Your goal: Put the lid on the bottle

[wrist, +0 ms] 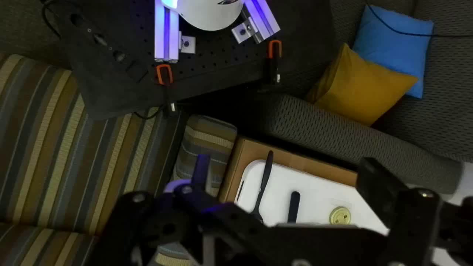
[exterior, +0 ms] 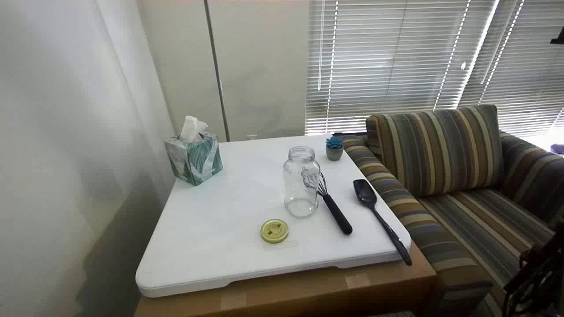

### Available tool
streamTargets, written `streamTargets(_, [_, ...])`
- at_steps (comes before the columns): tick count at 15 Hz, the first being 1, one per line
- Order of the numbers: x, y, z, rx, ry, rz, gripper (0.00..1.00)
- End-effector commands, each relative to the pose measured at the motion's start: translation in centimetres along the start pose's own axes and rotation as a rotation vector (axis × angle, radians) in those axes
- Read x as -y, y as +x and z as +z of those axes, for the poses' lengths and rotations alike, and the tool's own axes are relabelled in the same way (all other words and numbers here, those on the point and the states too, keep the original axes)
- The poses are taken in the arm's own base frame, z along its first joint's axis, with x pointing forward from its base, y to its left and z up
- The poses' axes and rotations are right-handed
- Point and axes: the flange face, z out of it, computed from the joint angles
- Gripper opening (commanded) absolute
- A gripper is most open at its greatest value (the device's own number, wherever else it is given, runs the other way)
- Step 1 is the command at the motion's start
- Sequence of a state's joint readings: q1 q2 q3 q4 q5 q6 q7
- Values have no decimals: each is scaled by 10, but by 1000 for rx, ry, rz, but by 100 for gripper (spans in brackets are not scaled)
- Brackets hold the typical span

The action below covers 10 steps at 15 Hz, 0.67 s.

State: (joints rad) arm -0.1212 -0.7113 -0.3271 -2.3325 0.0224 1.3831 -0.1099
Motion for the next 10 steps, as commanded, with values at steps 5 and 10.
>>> streamTargets(5, [16, 15, 8, 35, -20, -48, 100])
streamTargets(10, [44, 34, 30, 89, -66, -130, 100])
